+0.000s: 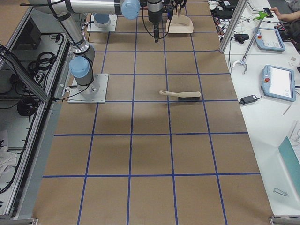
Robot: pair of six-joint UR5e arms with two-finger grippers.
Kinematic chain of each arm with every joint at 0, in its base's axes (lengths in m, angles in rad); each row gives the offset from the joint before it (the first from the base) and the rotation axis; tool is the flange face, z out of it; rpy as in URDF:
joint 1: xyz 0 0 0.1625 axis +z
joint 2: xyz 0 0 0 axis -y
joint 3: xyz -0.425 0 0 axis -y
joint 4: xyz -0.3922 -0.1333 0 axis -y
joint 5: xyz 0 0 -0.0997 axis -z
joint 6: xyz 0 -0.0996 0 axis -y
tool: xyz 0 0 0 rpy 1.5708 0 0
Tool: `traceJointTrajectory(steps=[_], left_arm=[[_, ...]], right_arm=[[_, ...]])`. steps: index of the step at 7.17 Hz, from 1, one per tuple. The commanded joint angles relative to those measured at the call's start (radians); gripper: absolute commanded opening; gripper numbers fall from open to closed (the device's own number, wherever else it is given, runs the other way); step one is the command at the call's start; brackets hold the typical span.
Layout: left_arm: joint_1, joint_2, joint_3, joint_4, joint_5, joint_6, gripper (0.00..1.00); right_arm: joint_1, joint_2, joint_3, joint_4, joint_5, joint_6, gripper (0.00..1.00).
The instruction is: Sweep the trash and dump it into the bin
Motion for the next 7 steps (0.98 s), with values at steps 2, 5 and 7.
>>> traceJointTrajectory(steps=[2,5,7], left_arm=[[-0.023,-0.021,0.003,0.016,0.031,-0.002,0.0],[-0.044,-0.023,0.003,0.017,0.097,-0.01,0.04],[-0.054,-0.024,0.003,0.014,0.093,-0.01,0.72]], right_arm=[[-0.007,0.002,-0.009,0.003,-0.003,-0.006,1.0],[-0.005,0.002,-0.003,0.008,-0.004,0.003,1.0],[-0.005,0.001,-0.003,0.008,-0.003,0.006,1.0]])
